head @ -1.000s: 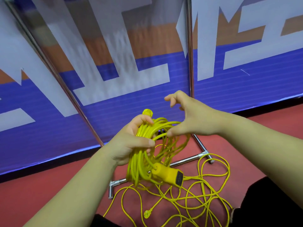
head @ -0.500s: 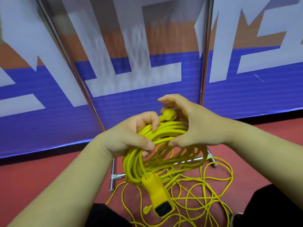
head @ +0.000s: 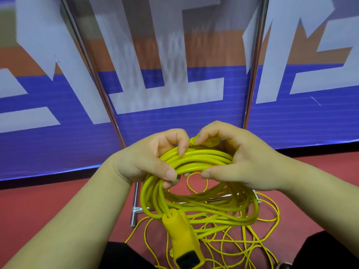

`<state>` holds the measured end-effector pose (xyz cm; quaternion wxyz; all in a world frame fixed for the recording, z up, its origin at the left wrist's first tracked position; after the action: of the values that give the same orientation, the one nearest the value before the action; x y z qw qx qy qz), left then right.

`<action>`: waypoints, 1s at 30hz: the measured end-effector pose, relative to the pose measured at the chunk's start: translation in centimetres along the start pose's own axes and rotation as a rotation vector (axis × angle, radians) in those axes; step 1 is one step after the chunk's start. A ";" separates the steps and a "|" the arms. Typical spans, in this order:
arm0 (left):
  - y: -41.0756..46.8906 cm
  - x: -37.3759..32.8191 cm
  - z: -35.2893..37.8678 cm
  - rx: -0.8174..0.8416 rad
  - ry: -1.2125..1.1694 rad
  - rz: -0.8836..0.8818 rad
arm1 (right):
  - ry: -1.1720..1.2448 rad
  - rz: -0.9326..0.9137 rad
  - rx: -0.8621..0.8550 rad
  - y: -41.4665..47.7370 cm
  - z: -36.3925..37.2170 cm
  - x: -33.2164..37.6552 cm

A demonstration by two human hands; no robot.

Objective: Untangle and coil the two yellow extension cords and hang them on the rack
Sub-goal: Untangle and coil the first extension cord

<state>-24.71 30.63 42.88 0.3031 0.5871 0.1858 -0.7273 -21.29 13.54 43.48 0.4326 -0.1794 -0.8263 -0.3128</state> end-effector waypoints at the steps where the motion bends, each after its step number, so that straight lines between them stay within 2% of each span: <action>1: 0.0 -0.1 0.0 0.013 -0.005 0.006 | 0.007 -0.014 -0.017 0.0 -0.1 0.1; 4: 0.1 -0.3 -0.1 0.010 0.018 -0.017 | 0.077 -0.009 -0.064 0.0 -0.3 0.2; 6: 0.0 -0.6 -0.3 -0.055 0.128 -0.056 | 0.098 0.011 -0.088 0.0 -0.3 0.2; 9: -0.4 -1.3 -0.9 -0.241 0.386 -0.090 | 0.090 0.033 -0.137 0.1 -0.4 -0.3; 14: -0.8 -1.7 -1.6 -0.534 0.722 -0.045 | 0.086 0.075 -0.254 0.6 -1.2 -1.6; 18: -0.7 -0.3 -2.8 -0.714 1.056 -0.156 | 0.029 0.093 -0.373 0.8 -2.2 -2.0; 23: 0.0 2.3 -5.8 -0.932 0.926 -0.101 | 0.041 0.160 -0.501 0.9 -2.8 -2.9; 27: 0.3 3.3 -7.3 -0.945 0.979 -0.135 | 0.059 0.195 -0.555 1.0 -2.6 -4.3; 30: 0.2 2.8 -7.7 -0.902 0.980 -0.141 | 0.057 0.216 -0.493 1.2 -3.0 -5.2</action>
<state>-19.27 34.67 38.38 0.3511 0.6517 0.6257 -0.2458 -15.85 12.26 40.91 0.4299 -0.3576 -0.6886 -0.4616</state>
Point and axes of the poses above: each hand's wrist, its own y-axis towards the middle knuckle, its own z-axis out of the palm, x = y × z, the point moved 5 cm from there along y, towards the middle knuckle, and after that the axes turned 3 degrees about -y, right-handed, at the moved point
